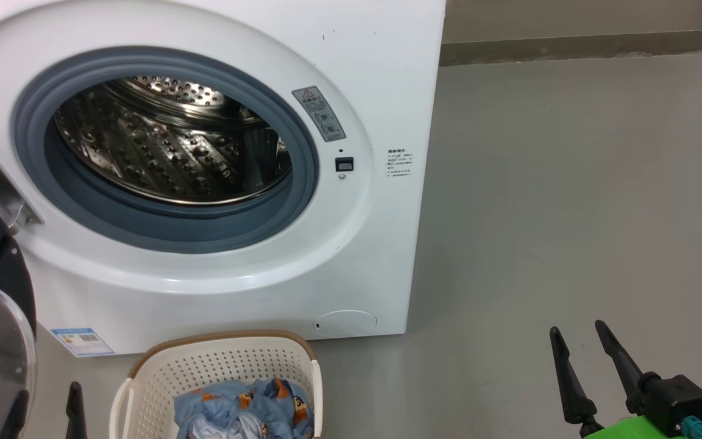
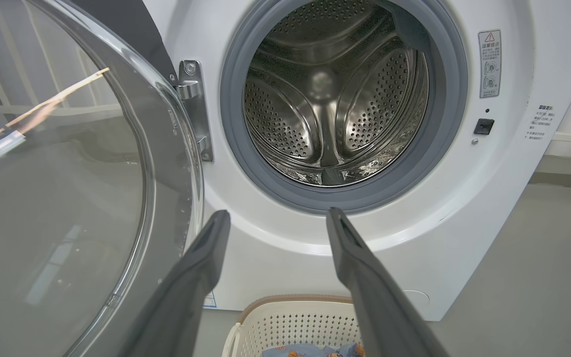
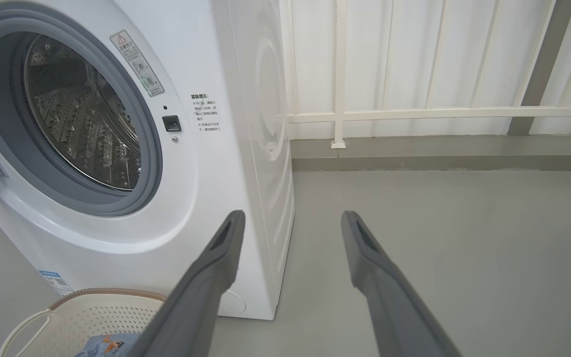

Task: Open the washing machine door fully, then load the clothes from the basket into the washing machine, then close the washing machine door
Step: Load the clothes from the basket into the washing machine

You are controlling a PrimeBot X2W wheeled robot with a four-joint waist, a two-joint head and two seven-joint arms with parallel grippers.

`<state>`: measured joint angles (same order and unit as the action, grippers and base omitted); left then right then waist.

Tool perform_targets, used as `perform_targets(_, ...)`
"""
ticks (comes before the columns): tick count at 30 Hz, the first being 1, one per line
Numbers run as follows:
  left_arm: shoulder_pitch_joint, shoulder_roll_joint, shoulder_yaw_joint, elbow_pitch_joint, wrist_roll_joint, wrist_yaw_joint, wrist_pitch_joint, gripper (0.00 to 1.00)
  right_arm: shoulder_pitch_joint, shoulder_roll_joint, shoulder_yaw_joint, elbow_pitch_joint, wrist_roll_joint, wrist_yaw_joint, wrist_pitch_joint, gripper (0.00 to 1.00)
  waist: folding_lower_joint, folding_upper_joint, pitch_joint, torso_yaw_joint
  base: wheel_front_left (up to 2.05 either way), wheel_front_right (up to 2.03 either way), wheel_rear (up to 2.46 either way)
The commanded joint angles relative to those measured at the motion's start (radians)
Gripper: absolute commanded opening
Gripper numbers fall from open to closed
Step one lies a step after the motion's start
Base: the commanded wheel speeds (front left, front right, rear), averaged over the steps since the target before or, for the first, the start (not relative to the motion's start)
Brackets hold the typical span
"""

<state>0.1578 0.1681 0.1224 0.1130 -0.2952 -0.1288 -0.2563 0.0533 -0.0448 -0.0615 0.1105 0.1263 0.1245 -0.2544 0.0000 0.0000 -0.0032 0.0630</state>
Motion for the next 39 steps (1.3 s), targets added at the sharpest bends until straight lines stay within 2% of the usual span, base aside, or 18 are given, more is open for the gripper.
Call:
perform_targets(1, -0.043, 0.021, 0.027, -0.019, -0.008, -0.002, -0.006, 1.00, -0.020, -0.005, 0.025, -0.025, 0.007, 0.006, -0.007, 1.00, 0.0000, 0.0000, 0.000, 0.000, 0.00, 0.00, 0.00)
perform_targets(23, -0.032, 0.062, -0.030, -0.021, -0.066, -0.002, -0.006, 1.00, -0.026, -0.005, 0.034, -0.031, 0.011, 0.006, -0.007, 1.00, 0.0000, 0.0000, 0.043, -0.010, 0.00, 0.00, 0.00)
perform_targets(26, -0.034, 0.064, -0.042, -0.010, -0.105, -0.002, -0.006, 1.00, -0.028, -0.005, 0.039, -0.033, 0.016, 0.006, -0.007, 1.00, 0.0000, 0.0000, 0.065, -0.019, 0.00, 0.00, 0.00)
perform_targets(39, -0.094, 0.153, -0.164, 0.041, -0.257, -0.002, -0.006, 1.00, -0.051, -0.005, 0.057, -0.068, 0.016, 0.006, -0.007, 1.00, 0.0000, 0.0000, 0.214, -0.079, 0.00, 0.00, 0.00)
